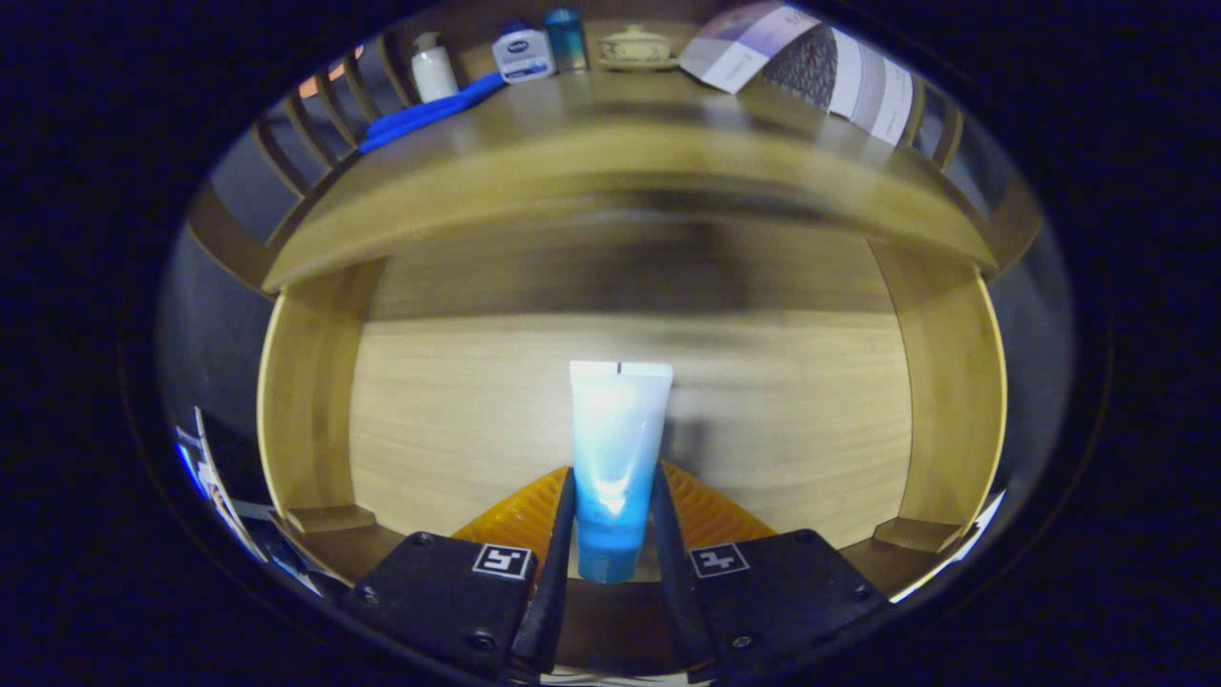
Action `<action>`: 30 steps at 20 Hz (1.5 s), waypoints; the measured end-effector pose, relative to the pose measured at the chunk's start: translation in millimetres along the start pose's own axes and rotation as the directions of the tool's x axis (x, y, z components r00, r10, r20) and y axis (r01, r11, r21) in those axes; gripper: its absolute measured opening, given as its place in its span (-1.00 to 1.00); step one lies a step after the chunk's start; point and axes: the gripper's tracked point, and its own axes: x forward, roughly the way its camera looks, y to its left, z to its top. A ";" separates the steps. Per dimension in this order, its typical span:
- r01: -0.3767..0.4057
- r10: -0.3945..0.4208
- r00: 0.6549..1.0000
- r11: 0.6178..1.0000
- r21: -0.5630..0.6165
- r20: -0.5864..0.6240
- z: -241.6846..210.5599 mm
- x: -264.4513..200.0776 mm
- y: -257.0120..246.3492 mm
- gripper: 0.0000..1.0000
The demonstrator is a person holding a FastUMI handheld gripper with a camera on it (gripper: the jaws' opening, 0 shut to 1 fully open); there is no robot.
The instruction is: Pull open the drawer, take out the items inside it, and place them on the countertop above the cabinet.
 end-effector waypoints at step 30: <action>0.076 -0.056 0.937 0.996 -0.044 0.345 188.4 -50.1 15.8 -0.07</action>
